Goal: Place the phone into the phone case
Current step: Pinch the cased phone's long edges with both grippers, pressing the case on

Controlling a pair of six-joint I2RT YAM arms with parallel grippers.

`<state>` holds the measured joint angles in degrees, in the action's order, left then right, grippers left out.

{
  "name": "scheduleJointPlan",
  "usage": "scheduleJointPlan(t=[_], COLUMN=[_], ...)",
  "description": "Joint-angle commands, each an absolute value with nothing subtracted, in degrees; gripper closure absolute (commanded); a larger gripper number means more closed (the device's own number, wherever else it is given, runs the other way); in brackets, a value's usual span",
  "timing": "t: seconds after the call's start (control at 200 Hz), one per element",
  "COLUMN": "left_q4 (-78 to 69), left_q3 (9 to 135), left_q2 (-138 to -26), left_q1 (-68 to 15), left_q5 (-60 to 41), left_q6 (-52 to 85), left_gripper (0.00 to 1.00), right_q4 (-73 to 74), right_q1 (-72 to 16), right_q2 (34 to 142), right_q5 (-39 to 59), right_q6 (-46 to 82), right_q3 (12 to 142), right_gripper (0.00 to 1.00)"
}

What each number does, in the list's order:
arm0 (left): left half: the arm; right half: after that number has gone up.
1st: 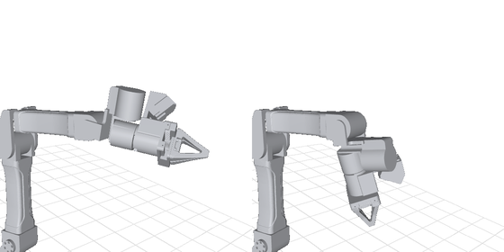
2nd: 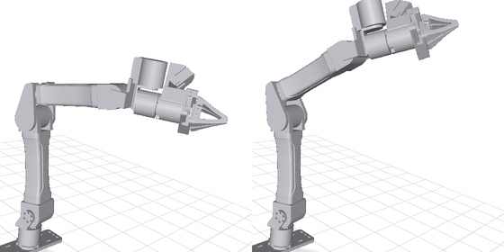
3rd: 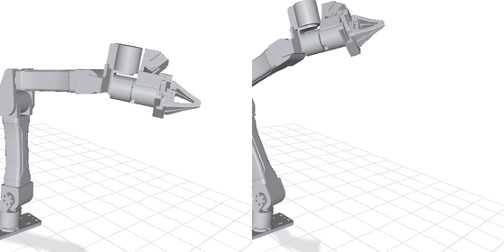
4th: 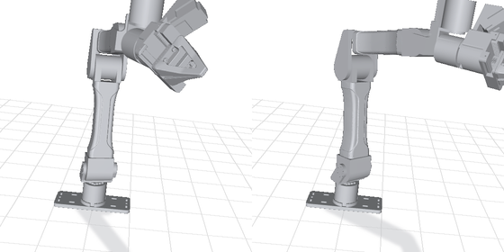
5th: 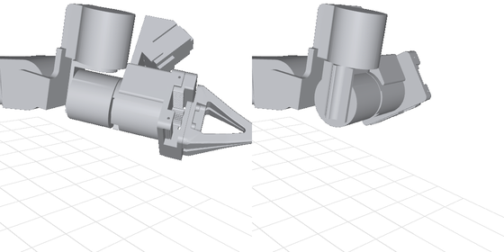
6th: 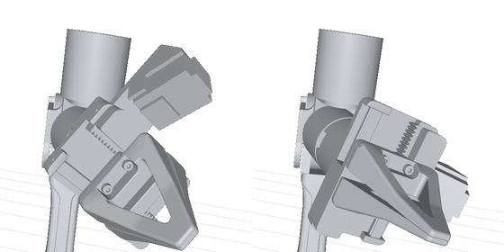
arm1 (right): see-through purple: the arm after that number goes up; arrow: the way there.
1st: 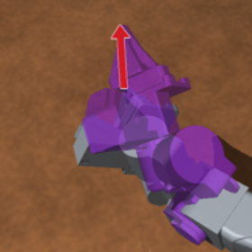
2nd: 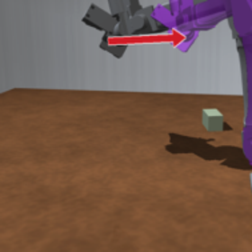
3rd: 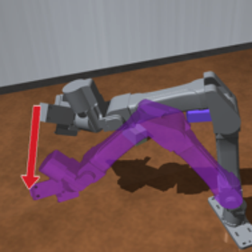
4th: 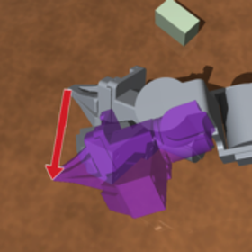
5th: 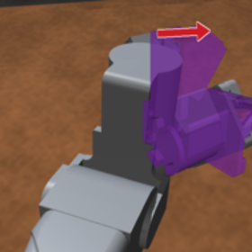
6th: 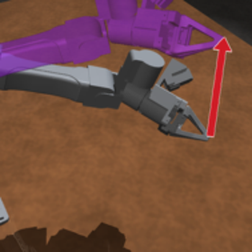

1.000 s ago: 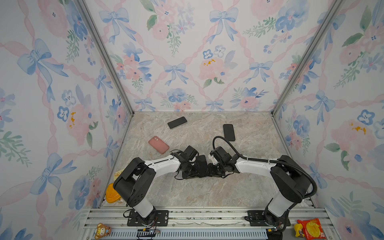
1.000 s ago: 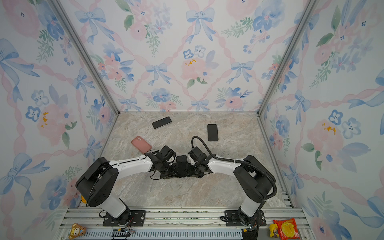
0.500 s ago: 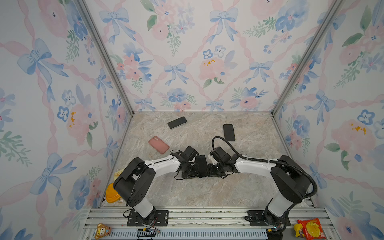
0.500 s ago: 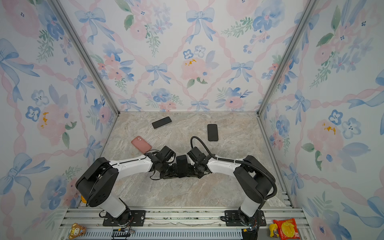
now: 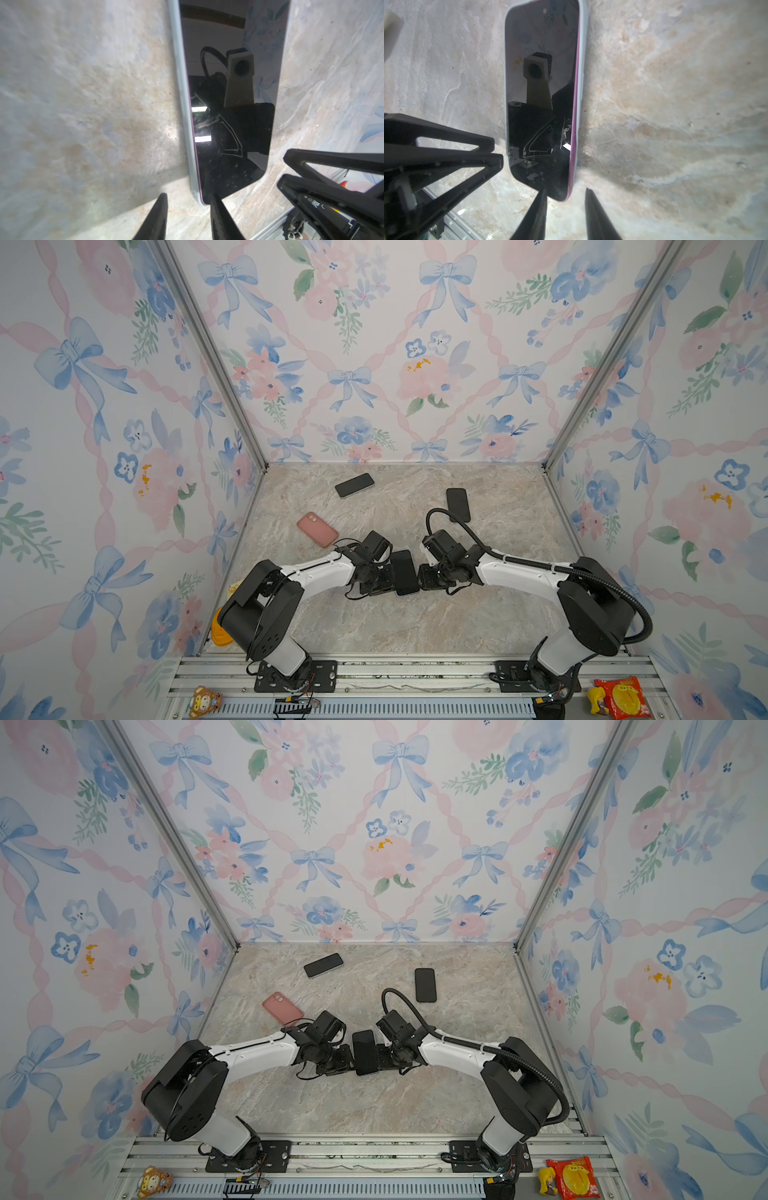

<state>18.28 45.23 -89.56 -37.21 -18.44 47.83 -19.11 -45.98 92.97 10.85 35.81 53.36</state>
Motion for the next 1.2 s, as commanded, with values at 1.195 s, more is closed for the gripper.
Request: scheduleJointPlan(t=[1.195], left_q4=[-0.96], left_q3=[34.56], left_q2=[-91.92], left_q1=[-36.38], left_q5=[-28.21], left_q6=[53.96], left_gripper=[0.71], right_q4=[-11.69], right_q1=[-50.43], right_q2=[100.06], right_q5=[18.26], right_q6=[38.5], right_q3=[51.49], right_gripper=[0.88])
